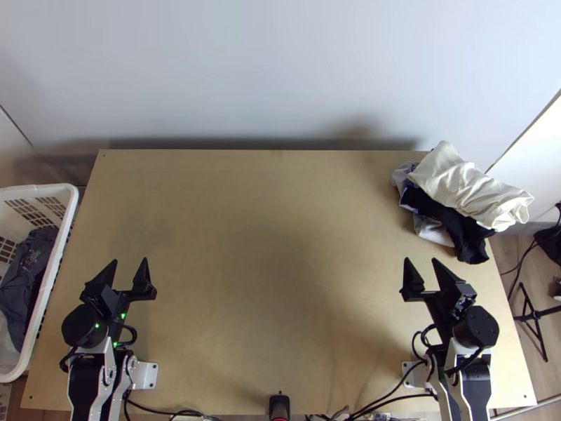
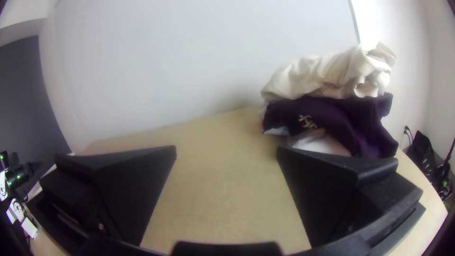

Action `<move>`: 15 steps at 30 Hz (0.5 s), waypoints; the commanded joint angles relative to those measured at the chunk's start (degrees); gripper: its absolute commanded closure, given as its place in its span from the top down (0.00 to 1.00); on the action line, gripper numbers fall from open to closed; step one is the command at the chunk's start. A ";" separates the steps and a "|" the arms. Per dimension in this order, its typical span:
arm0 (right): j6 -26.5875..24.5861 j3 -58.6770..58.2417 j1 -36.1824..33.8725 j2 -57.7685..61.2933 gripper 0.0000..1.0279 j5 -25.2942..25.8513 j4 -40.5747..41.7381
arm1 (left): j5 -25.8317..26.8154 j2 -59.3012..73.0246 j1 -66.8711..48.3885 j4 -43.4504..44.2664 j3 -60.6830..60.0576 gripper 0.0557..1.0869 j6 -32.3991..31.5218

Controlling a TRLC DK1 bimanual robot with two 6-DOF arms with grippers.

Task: Fold the t-shirt

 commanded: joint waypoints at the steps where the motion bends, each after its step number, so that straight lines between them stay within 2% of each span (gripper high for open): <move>1: -0.08 0.04 -0.60 0.01 0.96 0.01 0.37 | 0.11 -0.14 0.67 0.67 0.21 0.95 -1.68; 7: 0.27 0.04 -2.01 0.01 0.96 0.01 0.11 | 0.11 -0.06 0.76 1.20 0.12 0.95 -1.68; 9: -1.40 0.04 -3.77 0.01 0.96 0.01 0.55 | 0.11 -0.14 1.55 0.93 0.12 0.95 -0.71; 10: -3.60 0.04 -4.38 0.01 0.96 -0.08 1.07 | 0.11 -0.06 2.60 0.32 0.12 0.95 -2.38; 15: -3.86 0.04 -3.85 0.01 0.95 0.01 1.16 | 0.11 -0.14 6.38 1.29 0.12 0.95 -5.46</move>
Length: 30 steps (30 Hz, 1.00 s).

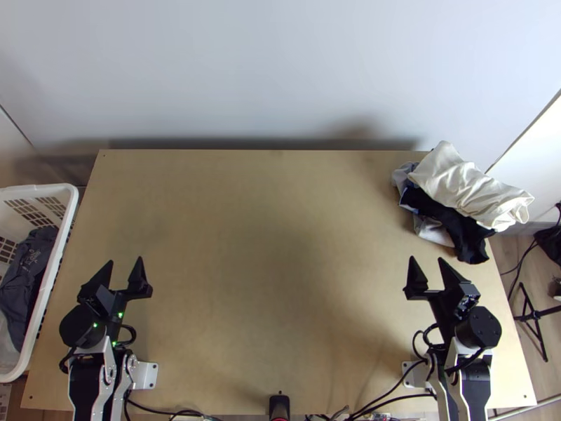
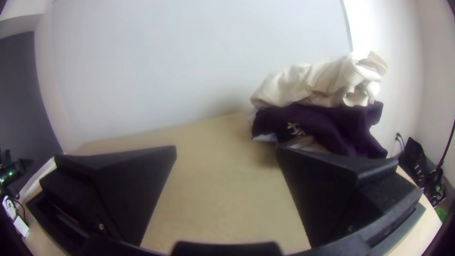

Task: Fold the t-shirt

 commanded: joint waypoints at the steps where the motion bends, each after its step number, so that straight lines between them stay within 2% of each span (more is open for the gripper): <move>1: -1.61 0.00 -0.66 0.01 0.95 0.03 0.26 | 0.11 -0.01 2.79 0.45 0.03 0.95 -1.52; 9: -2.57 0.26 1.01 0.01 0.96 0.03 2.37 | 0.02 0.16 2.62 0.54 0.03 0.95 0.42; 11: -1.52 1.23 2.24 0.80 0.96 0.03 2.90 | 0.02 0.34 0.77 0.81 0.03 0.95 1.47; 14: -1.78 4.39 2.94 8.18 0.96 0.91 4.13 | 0.11 1.39 0.25 1.42 0.12 0.95 1.65; 18: -3.72 13.88 3.73 18.91 0.95 0.91 1.49 | 0.11 2.71 -2.13 1.95 0.83 0.94 4.72; 19: -4.60 15.73 4.61 20.49 0.95 1.00 0.88 | 0.20 2.89 -1.95 2.12 1.18 0.91 4.90; 22: -5.65 19.86 5.93 22.77 0.95 1.09 0.53 | 0.20 3.77 -2.13 4.06 2.32 0.90 4.37; 26: -6.09 26.45 5.93 26.90 0.95 1.18 -0.44 | 0.37 10.45 -1.86 5.90 8.38 0.90 4.20; 30: -5.91 34.89 6.02 33.94 0.95 1.18 -2.02 | 0.63 25.39 0.86 3.79 20.07 0.95 4.20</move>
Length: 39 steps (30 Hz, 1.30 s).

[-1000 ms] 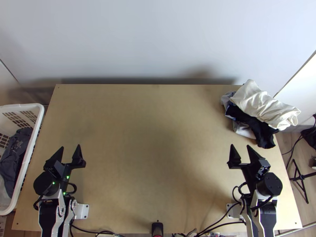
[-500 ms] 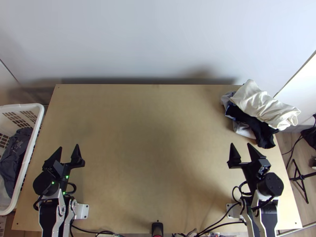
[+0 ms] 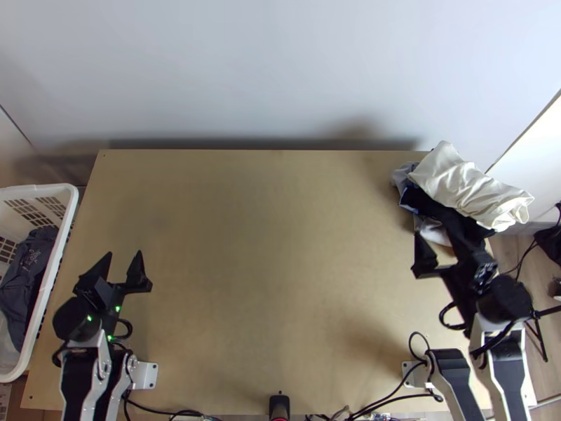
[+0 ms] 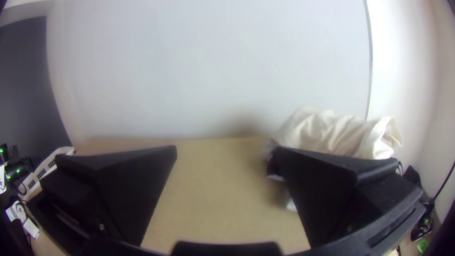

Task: Fold the t-shirt

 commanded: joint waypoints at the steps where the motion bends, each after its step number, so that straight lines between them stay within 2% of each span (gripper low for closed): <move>1: -0.30 14.14 0.71 11.56 0.95 0.13 -1.96 | 0.42 18.48 2.55 -1.81 16.22 0.95 0.24; 9: 0.76 32.15 4.84 23.87 0.95 2.15 -4.24 | 1.21 32.63 2.28 -11.48 40.22 0.95 0.06; 14: 0.58 41.47 7.47 31.34 0.95 4.61 -5.74 | 1.21 41.33 1.05 -14.47 54.81 0.95 -3.45; 16: 0.41 44.99 8.18 34.50 0.95 5.22 -5.65 | 1.30 43.79 0.35 -14.47 59.29 0.87 -3.45; 17: 0.41 46.74 8.62 36.26 0.95 5.58 -5.65 | 1.56 44.84 -0.09 -14.03 61.22 0.86 -3.45; 22: -0.56 55.09 12.13 44.08 0.95 7.33 -5.47 | 2.00 54.69 0.44 -15.70 74.93 0.87 -3.45; 24: -0.56 58.87 12.40 47.34 0.95 7.51 -5.65 | 2.09 59.52 0.35 -18.86 82.49 0.92 -3.28; 28: -0.91 63.44 13.54 52.96 0.95 7.60 -5.82 | 2.44 68.40 -0.18 -22.81 95.41 0.93 -3.19; 32: -1.17 64.85 14.24 56.39 0.95 8.30 -5.30 | 2.61 74.11 -1.41 -23.87 100.60 0.93 -2.05; 39: -1.35 66.34 14.33 59.20 0.95 9.79 -5.30 | 2.09 79.30 -2.38 -26.24 100.69 0.93 -1.25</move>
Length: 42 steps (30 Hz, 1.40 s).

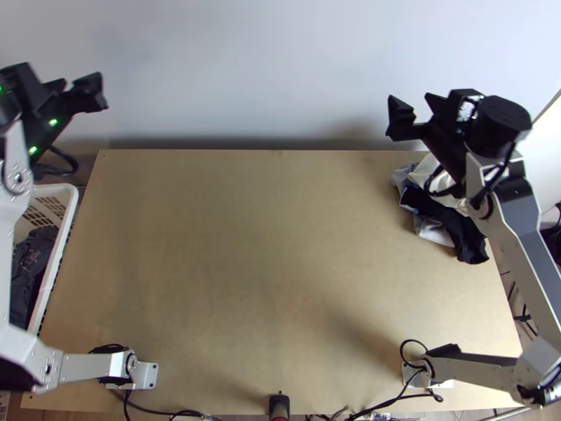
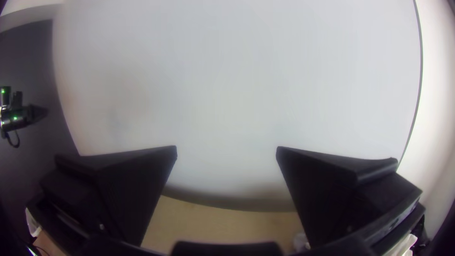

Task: Fold the t-shirt

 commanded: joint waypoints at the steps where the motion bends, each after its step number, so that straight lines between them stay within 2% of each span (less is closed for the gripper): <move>1: -0.17 3.09 0.52 3.92 0.95 1.31 0.26 | -0.43 6.25 -0.80 -2.49 4.25 0.93 0.65; 10: -0.17 4.32 0.78 4.36 0.95 1.93 0.08 | -0.51 5.20 2.27 -5.03 1.62 0.93 1.79; 17: -0.17 3.97 2.54 4.63 0.95 2.90 0.08 | -0.51 5.72 15.46 -3.36 -6.03 0.94 2.67; 20: -0.17 4.23 3.33 5.16 0.95 3.07 0.26 | -0.08 5.72 20.47 -3.10 -10.34 0.94 6.45; 26: -0.35 4.50 4.47 5.86 0.95 3.34 -0.01 | 0.28 7.57 29.43 5.16 -18.33 0.94 9.79; 42: -0.61 -0.34 5.26 3.13 0.95 3.69 -1.85 | 0.28 26.99 46.13 13.33 -14.99 0.94 11.11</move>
